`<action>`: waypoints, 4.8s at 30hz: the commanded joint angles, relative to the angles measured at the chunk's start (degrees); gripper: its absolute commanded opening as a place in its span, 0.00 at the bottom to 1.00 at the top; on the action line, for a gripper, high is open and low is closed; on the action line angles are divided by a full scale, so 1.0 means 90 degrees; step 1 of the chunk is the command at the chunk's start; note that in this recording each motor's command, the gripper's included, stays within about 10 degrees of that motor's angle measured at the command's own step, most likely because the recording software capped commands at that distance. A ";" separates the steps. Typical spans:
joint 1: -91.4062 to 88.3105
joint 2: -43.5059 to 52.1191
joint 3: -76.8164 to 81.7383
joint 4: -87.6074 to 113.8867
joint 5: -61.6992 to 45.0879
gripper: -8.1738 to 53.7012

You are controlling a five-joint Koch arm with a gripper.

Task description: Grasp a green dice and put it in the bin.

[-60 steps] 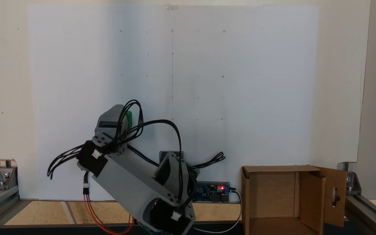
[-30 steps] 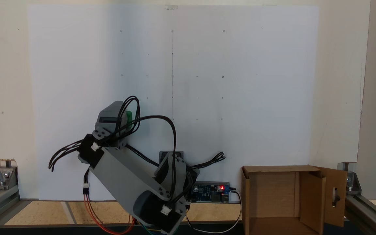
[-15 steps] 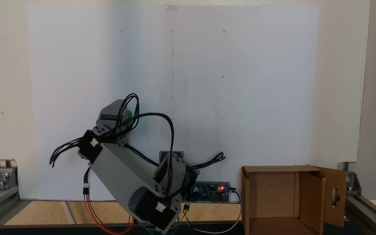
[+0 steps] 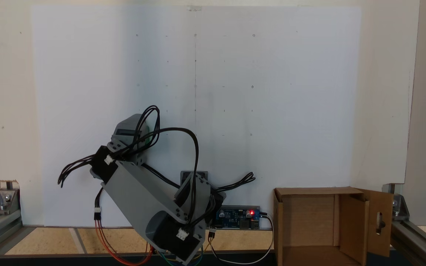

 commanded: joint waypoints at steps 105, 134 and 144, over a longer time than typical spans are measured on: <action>1.2842 0.1104 -0.5342 -0.0811 -0.7100 0.85; 0.6475 0.5020 0.2549 -0.5867 -0.6484 0.85; 0.6299 0.5020 0.3789 -0.8504 -0.6494 0.84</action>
